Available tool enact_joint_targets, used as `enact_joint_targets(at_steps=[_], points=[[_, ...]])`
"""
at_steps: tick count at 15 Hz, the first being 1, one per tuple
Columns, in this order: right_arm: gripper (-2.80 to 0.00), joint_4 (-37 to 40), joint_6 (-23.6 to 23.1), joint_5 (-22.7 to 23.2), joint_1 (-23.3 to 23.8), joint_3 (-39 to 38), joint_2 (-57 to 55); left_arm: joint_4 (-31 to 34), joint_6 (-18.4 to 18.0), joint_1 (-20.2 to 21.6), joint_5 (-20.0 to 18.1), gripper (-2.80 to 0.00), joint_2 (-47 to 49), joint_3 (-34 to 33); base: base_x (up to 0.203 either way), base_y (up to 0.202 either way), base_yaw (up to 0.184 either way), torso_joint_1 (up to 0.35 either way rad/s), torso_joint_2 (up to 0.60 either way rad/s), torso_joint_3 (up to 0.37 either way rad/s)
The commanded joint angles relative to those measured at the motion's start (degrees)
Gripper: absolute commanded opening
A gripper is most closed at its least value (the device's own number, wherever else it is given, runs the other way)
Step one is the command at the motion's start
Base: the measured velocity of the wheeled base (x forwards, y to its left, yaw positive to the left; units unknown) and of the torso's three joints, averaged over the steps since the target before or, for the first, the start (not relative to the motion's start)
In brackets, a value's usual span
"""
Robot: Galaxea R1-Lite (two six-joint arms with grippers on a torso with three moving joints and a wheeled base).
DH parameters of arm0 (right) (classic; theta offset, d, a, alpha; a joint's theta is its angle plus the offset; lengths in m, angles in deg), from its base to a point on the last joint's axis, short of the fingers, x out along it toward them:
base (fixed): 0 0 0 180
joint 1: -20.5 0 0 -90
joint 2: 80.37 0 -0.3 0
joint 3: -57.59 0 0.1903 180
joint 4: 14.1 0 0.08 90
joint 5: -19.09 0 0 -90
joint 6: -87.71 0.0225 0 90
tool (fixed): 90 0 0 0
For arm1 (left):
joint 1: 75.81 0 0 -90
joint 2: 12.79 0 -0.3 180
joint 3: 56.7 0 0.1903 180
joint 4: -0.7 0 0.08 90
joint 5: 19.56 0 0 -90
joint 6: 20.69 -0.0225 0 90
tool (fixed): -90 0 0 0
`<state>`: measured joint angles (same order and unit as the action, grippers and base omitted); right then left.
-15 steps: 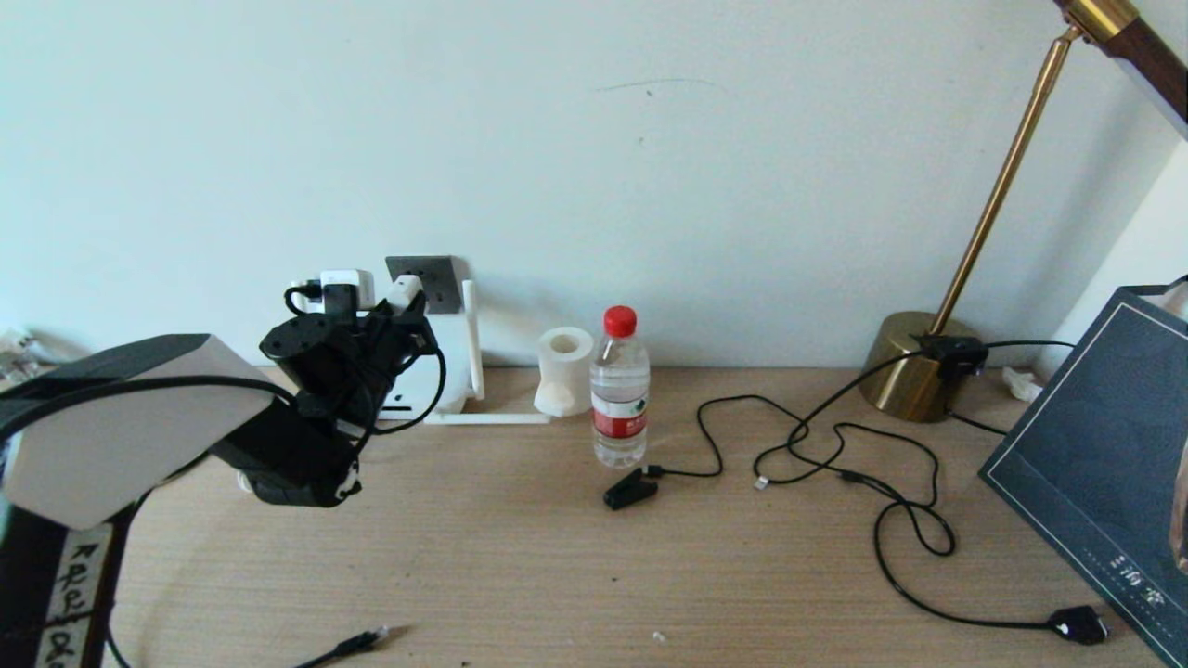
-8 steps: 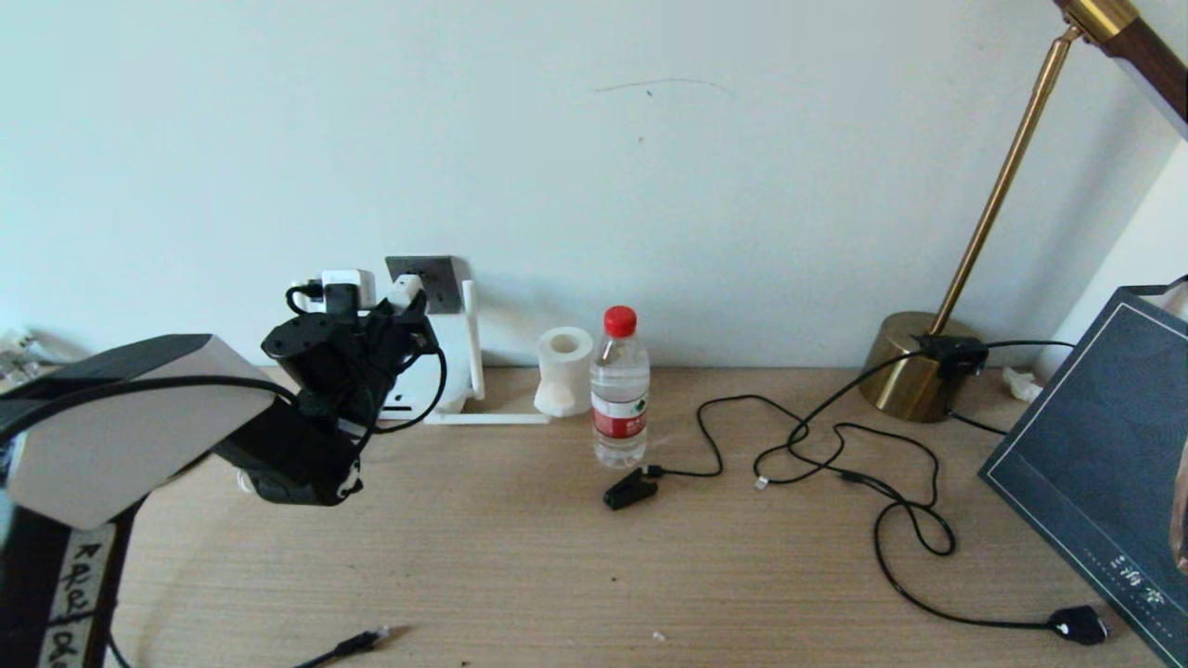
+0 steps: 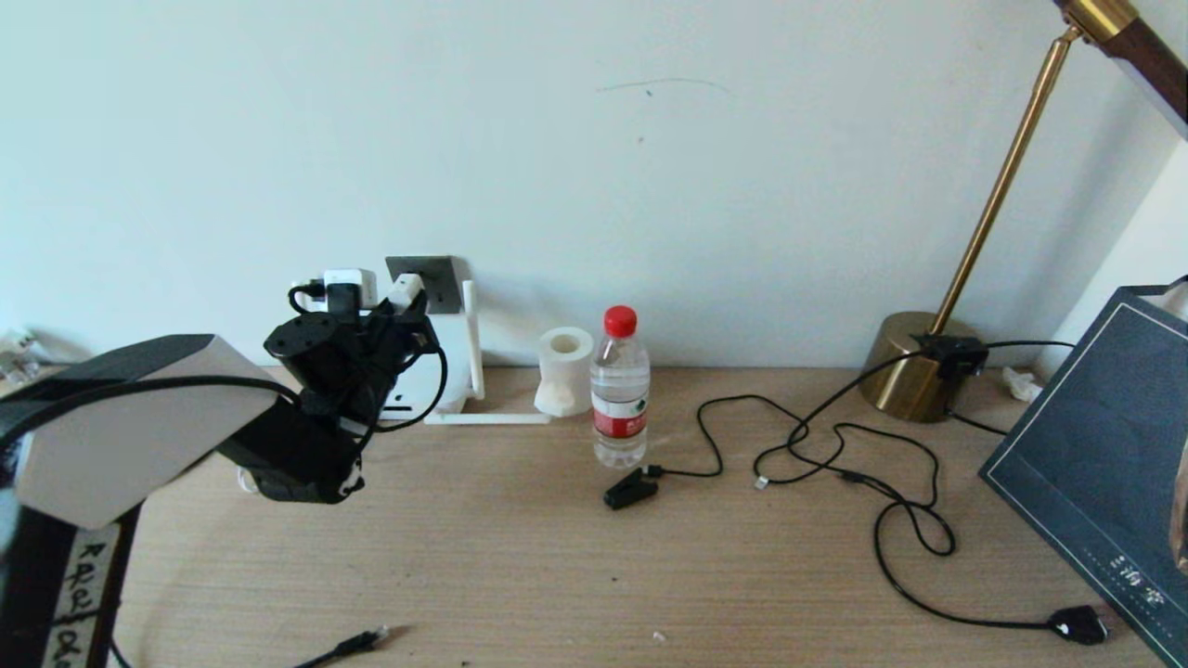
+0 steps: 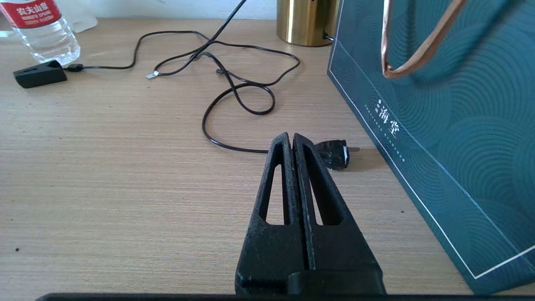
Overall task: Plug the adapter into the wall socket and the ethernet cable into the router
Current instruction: Plug plug into socket
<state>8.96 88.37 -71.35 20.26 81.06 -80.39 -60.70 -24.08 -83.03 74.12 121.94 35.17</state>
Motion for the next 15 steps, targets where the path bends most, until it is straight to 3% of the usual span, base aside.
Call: enact_joint_targets(at_steps=[1,15], points=[[-2.8,0.0,0.0,0.0,0.0,0.0,0.0,-0.4,0.0,0.0,0.1,-2.8,0.2,0.2,0.0,0.0,0.0,0.0,0.0,0.0],[-2.8,0.0,0.0,0.0,0.0,0.0,0.0,0.1,0.0,0.0,0.1,-2.8,1.0,1.9,0.0,0.0,0.0,0.0,0.0,0.0]])
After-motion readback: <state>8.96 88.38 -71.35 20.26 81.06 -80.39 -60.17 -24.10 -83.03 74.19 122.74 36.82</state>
